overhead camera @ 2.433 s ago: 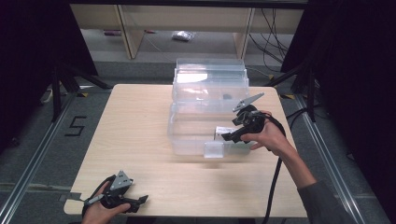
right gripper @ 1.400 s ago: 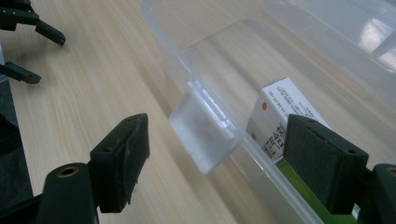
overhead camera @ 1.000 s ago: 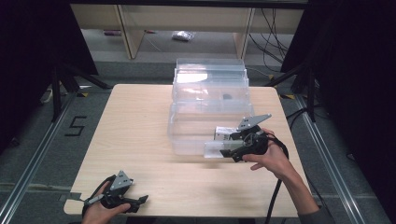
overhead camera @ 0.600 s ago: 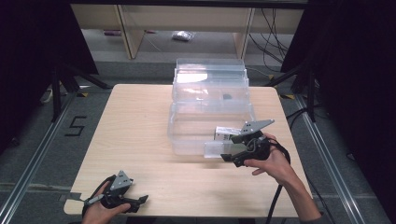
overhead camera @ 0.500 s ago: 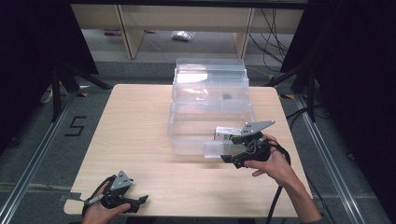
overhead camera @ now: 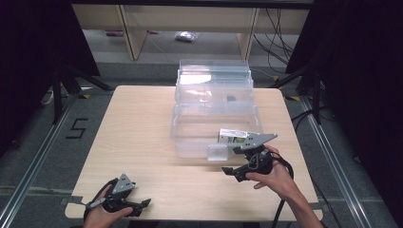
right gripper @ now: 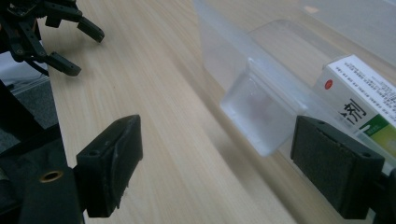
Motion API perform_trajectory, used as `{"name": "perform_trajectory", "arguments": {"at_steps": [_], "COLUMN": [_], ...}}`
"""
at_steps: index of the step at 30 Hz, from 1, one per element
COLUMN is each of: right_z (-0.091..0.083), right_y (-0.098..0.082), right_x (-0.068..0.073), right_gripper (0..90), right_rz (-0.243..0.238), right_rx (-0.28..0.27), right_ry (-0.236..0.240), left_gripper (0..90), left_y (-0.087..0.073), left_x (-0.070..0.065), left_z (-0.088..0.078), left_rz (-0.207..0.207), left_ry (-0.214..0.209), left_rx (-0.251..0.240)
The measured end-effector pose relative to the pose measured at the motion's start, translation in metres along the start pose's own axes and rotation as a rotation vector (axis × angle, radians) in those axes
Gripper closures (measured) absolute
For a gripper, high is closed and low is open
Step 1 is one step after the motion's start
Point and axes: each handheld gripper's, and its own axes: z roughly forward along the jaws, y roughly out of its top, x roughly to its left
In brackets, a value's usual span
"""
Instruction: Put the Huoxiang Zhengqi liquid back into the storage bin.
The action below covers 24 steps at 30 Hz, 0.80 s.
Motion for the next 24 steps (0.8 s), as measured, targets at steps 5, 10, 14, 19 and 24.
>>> {"name": "perform_trajectory", "arguments": {"at_steps": [5, 10, 14, 19, 24], "right_z": [0.003, 0.008, 0.013, 0.016, 0.019], "right_y": [-0.007, -0.017, -0.025, -0.034, -0.044], "right_x": [0.003, 0.006, 0.006, 0.006, 0.006], "right_gripper": [17.8, 18.2, 18.5, 18.5, 18.5], "right_rz": [0.006, 0.011, 0.022, 0.031, 0.046], "right_rx": [-0.018, -0.018, -0.008, 0.000, 0.009], "right_ry": [0.009, 0.002, 0.009, 0.013, 0.021], "left_gripper": [15.3, 15.3, 15.3, 15.3, 15.3], "left_y": [0.000, 0.000, 0.000, -0.001, 0.000], "left_x": [0.000, 0.000, 0.000, 0.000, 0.002], "left_z": [0.000, 0.000, 0.000, -0.001, -0.002], "left_rz": [-0.001, -0.001, -0.004, -0.005, 0.013], "left_ry": [-0.003, -0.006, -0.007, -0.006, -0.013], "left_rx": [0.002, 0.001, -0.001, -0.005, 0.010]}}
